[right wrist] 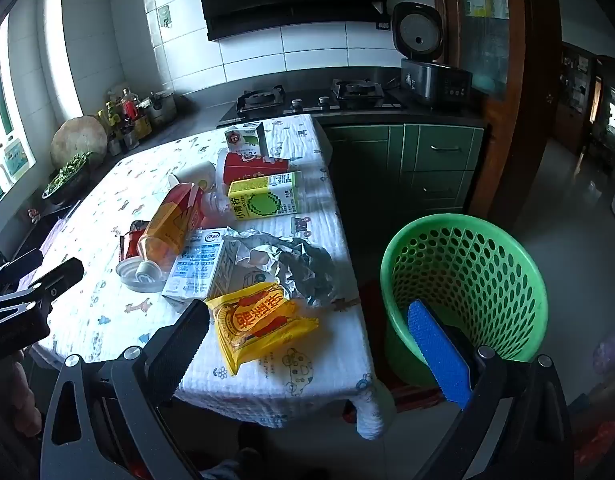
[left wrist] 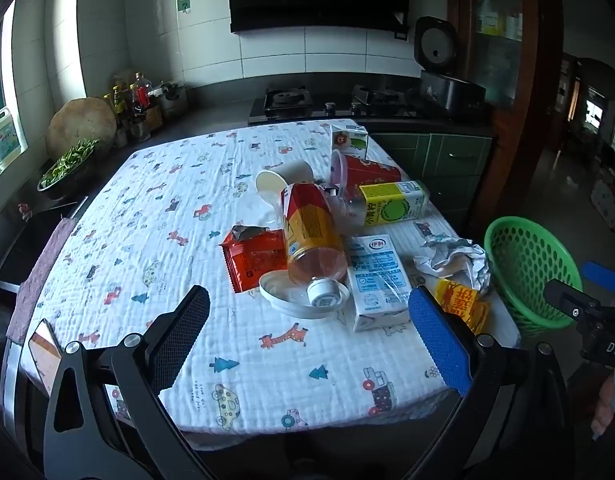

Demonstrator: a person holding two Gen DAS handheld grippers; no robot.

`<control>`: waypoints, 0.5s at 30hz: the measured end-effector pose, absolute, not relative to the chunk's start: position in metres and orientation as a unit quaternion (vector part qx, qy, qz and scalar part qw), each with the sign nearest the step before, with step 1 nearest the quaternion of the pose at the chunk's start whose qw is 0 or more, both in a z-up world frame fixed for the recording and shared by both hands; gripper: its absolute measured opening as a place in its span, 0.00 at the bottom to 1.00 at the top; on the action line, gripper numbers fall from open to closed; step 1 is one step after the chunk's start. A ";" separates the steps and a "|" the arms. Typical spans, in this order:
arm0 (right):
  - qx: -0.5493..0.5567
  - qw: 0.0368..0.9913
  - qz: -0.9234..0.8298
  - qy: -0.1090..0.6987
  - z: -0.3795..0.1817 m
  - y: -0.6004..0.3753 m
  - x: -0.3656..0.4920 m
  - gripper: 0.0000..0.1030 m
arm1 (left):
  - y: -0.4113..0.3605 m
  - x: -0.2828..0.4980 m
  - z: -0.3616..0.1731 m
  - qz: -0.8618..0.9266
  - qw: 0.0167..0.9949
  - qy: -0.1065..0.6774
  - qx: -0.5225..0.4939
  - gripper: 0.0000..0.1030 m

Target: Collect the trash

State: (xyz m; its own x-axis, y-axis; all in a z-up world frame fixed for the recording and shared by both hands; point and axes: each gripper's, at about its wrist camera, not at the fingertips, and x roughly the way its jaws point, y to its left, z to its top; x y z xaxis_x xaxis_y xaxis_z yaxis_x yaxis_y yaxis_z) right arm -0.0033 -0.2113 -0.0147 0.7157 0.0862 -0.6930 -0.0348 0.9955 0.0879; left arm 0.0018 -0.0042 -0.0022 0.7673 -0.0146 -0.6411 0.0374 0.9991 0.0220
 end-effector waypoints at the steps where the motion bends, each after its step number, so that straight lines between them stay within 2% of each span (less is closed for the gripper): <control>1: 0.034 0.926 0.032 0.376 -0.015 -0.212 -0.003 0.94 | -0.004 0.003 -0.002 -0.014 0.939 0.342 0.017 0.95; 15: 0.034 0.926 0.033 0.375 -0.013 -0.211 -0.005 0.94 | -0.004 0.003 -0.001 -0.017 0.940 0.341 0.016 0.95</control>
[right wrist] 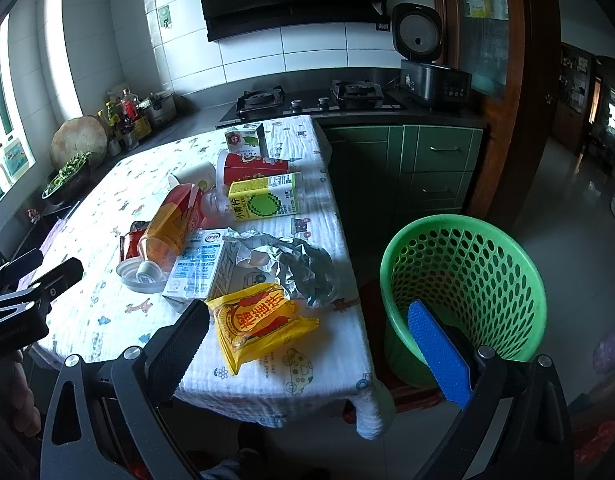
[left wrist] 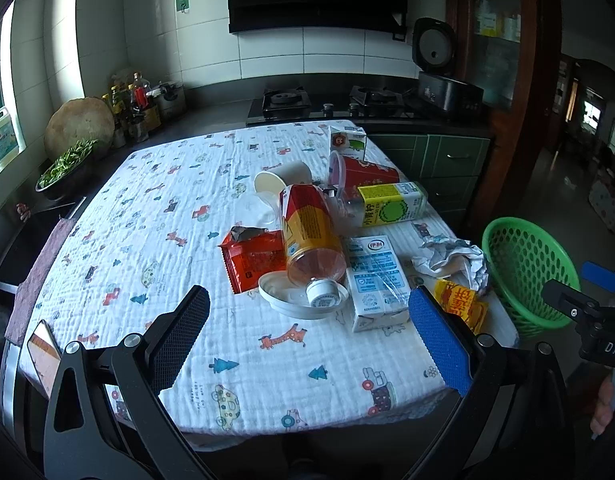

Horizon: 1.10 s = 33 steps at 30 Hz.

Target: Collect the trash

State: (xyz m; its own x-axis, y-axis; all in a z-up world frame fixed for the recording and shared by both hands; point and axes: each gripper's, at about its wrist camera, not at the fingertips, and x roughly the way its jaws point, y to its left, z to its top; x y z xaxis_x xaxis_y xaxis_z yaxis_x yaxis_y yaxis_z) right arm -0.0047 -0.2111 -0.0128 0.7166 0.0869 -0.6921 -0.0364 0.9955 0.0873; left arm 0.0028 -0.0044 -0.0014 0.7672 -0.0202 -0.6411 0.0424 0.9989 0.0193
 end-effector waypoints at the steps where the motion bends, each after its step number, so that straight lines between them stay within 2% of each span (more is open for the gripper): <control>1: 0.034 0.926 0.034 0.375 -0.013 -0.211 -0.005 0.94 | -0.005 0.003 -0.001 -0.017 0.940 0.340 0.017 0.95; 33: 0.020 0.923 0.053 0.381 -0.021 -0.195 0.013 0.94 | 0.010 0.009 -0.004 -0.007 0.940 0.341 0.008 0.95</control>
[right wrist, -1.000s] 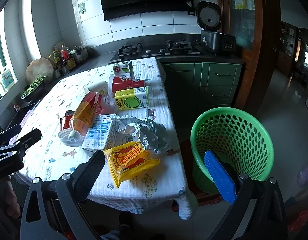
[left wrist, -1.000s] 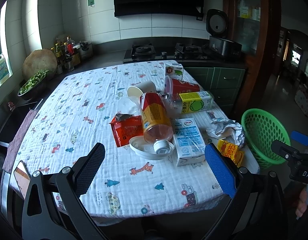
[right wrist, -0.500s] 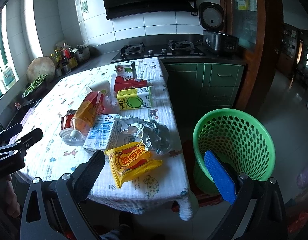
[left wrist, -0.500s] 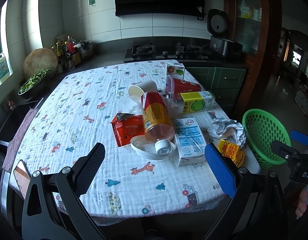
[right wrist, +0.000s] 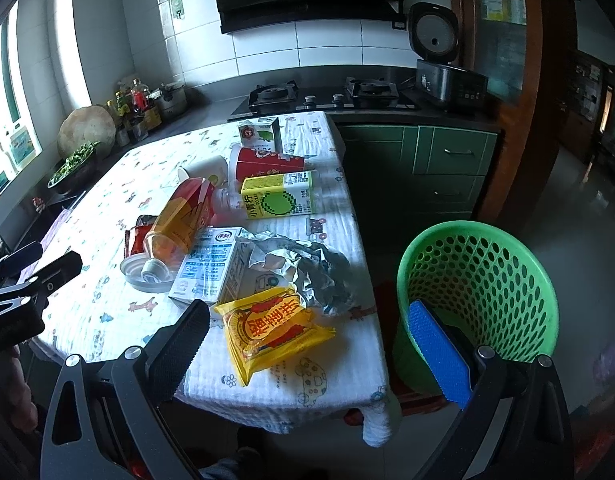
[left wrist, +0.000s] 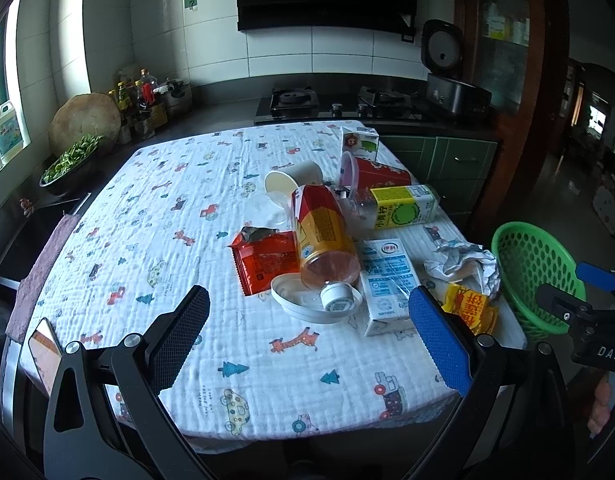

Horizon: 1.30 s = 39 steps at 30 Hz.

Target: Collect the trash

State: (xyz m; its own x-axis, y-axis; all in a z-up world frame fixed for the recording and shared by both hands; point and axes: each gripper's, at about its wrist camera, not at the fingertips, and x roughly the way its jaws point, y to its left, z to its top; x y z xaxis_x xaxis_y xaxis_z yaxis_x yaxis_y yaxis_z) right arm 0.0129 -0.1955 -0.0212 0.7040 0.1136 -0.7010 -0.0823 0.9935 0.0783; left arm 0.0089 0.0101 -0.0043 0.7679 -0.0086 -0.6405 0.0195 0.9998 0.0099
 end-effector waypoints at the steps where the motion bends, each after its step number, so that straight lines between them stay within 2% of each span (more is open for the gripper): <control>1: 0.019 0.923 0.053 0.381 -0.022 -0.195 0.014 0.94 | 0.011 0.010 -0.004 -0.007 0.940 0.341 0.008 0.95; 27: 0.002 0.911 0.075 0.405 -0.046 -0.191 0.060 0.92 | 0.021 0.022 -0.004 -0.008 0.939 0.344 0.013 0.95; 30: -0.001 0.908 0.079 0.413 -0.054 -0.190 0.071 0.85 | 0.024 0.024 -0.005 -0.010 0.938 0.346 0.013 0.95; 39: -0.018 0.894 0.087 0.440 -0.077 -0.189 0.110 0.80 | 0.031 0.031 -0.008 -0.027 0.936 0.352 0.009 0.95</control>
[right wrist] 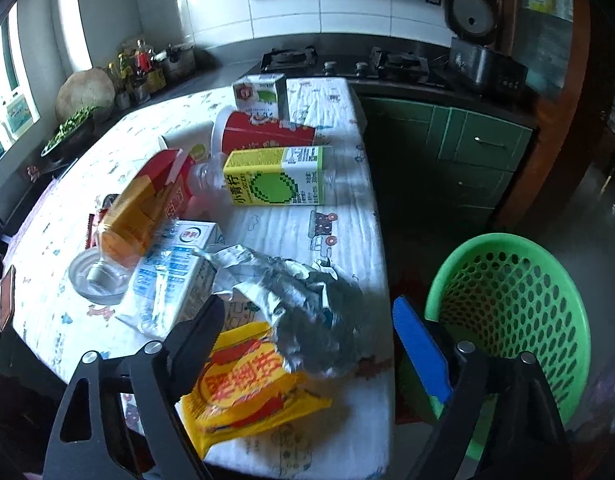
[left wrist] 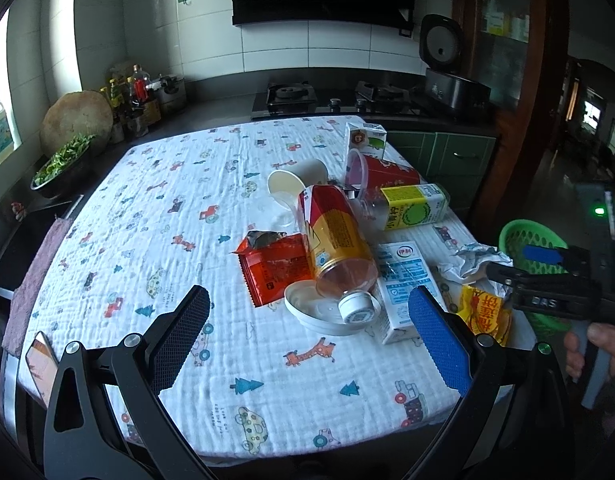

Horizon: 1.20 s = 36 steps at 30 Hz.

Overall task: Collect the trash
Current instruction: 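Grasp the crumpled silver foil with the right gripper, then drop the foil into the green basket while the left gripper grasps the yellow snack packet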

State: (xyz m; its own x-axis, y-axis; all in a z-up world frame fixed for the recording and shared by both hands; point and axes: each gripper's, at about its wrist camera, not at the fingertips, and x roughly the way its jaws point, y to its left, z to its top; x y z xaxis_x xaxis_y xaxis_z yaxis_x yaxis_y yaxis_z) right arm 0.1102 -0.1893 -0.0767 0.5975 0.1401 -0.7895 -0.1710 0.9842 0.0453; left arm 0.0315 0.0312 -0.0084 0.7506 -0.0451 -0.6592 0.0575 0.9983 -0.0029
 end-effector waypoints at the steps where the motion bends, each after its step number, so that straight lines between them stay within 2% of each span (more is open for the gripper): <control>1: -0.019 0.892 0.087 0.444 -0.079 -0.190 0.113 0.79 | 0.031 0.032 -0.009 -0.029 0.935 0.353 0.009 0.95; 3: -0.022 0.887 0.088 0.453 -0.087 -0.191 0.121 0.76 | 0.031 0.034 -0.010 -0.034 0.935 0.354 0.009 0.95; 6: -0.019 0.881 0.087 0.465 -0.094 -0.193 0.130 0.66 | 0.029 0.036 -0.012 -0.051 0.933 0.356 0.010 0.95; 9: -0.008 0.879 0.091 0.467 -0.095 -0.197 0.132 0.51 | 0.022 0.036 -0.014 -0.072 0.931 0.357 0.019 0.95; 11: -0.004 0.879 0.093 0.467 -0.093 -0.198 0.132 0.37 | 0.014 0.038 -0.016 -0.091 0.929 0.359 0.028 0.95; 14: 0.005 0.882 0.094 0.461 -0.089 -0.201 0.128 0.31 | 0.002 0.038 -0.019 -0.126 0.923 0.363 0.031 0.94; 27: 0.046 0.907 0.056 0.415 -0.050 -0.240 0.097 0.28 | -0.060 0.046 -0.041 -0.252 0.886 0.386 0.055 0.94; 36: 0.071 0.915 -0.005 0.398 -0.042 -0.284 0.068 0.28 | -0.116 0.055 -0.059 -0.316 0.854 0.396 0.120 0.94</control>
